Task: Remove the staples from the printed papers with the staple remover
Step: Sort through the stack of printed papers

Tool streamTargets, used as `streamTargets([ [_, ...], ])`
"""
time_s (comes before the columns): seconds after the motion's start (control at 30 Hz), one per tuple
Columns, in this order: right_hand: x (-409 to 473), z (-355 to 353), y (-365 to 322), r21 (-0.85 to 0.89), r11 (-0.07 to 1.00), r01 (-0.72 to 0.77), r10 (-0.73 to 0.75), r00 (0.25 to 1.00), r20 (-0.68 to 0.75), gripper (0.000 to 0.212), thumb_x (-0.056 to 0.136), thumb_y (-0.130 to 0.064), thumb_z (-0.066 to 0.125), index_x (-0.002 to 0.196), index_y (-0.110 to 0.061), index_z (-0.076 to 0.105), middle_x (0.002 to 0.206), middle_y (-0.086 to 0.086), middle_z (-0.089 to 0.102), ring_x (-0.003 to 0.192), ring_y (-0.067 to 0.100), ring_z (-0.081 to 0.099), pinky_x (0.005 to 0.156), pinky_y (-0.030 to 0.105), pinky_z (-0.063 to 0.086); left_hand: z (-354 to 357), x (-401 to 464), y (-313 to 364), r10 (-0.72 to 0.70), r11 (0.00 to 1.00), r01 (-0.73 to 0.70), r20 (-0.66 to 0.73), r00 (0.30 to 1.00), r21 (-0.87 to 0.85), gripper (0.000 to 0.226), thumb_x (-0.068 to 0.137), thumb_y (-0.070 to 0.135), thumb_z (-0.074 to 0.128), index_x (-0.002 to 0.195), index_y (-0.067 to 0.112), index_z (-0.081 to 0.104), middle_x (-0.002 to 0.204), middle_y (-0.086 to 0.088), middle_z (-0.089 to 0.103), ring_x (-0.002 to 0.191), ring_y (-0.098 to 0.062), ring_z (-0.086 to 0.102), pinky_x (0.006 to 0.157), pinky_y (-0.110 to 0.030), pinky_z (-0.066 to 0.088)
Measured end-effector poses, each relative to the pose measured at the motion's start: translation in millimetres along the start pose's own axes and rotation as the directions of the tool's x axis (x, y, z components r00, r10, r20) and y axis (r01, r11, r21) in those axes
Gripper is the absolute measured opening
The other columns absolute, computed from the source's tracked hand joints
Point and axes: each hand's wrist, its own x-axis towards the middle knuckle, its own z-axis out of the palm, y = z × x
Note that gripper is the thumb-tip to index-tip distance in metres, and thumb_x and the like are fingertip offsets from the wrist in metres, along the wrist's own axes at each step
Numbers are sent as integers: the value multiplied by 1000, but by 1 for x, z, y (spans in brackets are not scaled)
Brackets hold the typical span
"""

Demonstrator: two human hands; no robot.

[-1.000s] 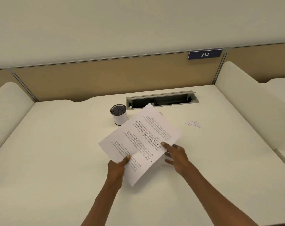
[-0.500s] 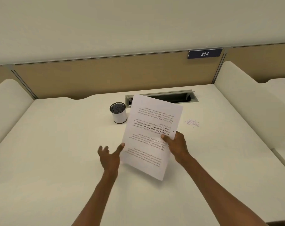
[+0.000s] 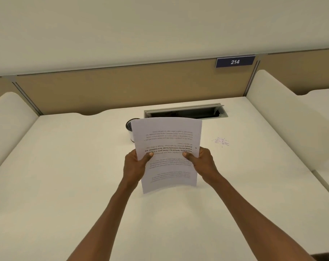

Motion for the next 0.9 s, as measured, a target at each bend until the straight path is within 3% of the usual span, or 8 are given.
streamTargets([
  [0.13,3,3,-5,44,999,21,-17,996,-90,22,86,-17,71,108,-13,71,102,0,75,92,22,71,82,42,59,16,-7,-2,84,996,-82,-157,984,22,11,93,17,70,104,16,74,96,8,78,88,-15,74,79,-39,60],
  [0.23,3,4,-9,48,998,51,-45,991,-126,21,86,-15,72,106,-11,71,100,1,74,90,23,70,75,32,57,20,-8,-4,100,995,-101,-195,976,4,9,93,16,70,102,15,73,96,6,78,89,-17,73,78,-37,59],
  [0.5,-10,9,20,-7,1000,-13,12,997,-83,24,78,-11,79,100,-19,73,96,-4,75,89,15,71,77,32,58,16,-22,-41,5,1000,-2,-176,984,20,15,92,12,71,101,24,72,96,13,76,94,-16,72,79,-28,56],
  [0.67,-10,9,15,4,1000,-21,21,995,-96,23,77,-10,79,97,-20,73,92,-8,75,85,10,70,72,24,56,13,-21,-41,2,999,5,-192,981,34,11,93,14,70,101,21,72,96,11,77,88,-6,72,76,-25,54],
  [0.8,-14,14,20,-13,1000,-29,28,998,-58,29,77,-9,79,100,-25,71,96,-8,74,89,10,70,72,20,53,16,-25,-48,-3,995,21,-177,984,99,15,94,15,69,108,17,71,100,9,75,95,-14,70,76,-25,53],
  [0.9,-13,12,15,-7,1000,-25,24,998,-57,27,77,-7,79,94,-27,71,90,-11,74,80,3,69,66,14,52,15,-25,-47,-1,996,19,-200,980,91,11,94,15,68,105,17,71,97,9,75,91,-8,69,73,-23,51],
])
